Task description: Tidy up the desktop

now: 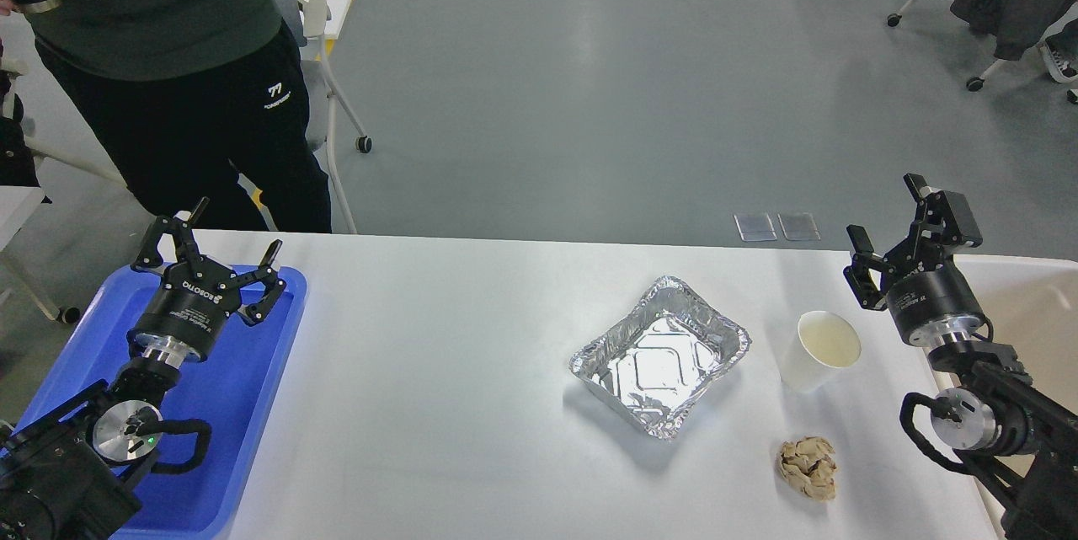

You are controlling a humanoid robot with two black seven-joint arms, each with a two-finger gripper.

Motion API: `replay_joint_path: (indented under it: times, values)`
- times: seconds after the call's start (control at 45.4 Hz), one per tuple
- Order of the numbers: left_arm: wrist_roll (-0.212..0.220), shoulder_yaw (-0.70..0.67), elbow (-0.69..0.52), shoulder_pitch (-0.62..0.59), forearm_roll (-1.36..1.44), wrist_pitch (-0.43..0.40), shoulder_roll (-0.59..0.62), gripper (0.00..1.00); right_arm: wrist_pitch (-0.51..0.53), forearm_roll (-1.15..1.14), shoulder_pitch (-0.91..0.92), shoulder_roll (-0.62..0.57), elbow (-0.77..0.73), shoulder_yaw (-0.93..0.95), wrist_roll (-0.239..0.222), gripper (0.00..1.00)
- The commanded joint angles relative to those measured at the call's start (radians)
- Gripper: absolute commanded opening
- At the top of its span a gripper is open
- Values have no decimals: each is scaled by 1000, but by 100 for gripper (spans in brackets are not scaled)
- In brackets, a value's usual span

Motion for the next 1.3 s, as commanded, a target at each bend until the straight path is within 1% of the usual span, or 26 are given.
replay_joint_path:
  times: [0.0,0.836,1.276]
  values:
    - [2,8,0,0,5,0,1,99,-1,2,0,5,4,2,0,100]
    - [1,6,0,0,6,0,1,99,2,2,-29,-6,10,7,9,100]
    - [1,6,0,0,6,0,1,99,-12,2,2,11,12,10,9,100]
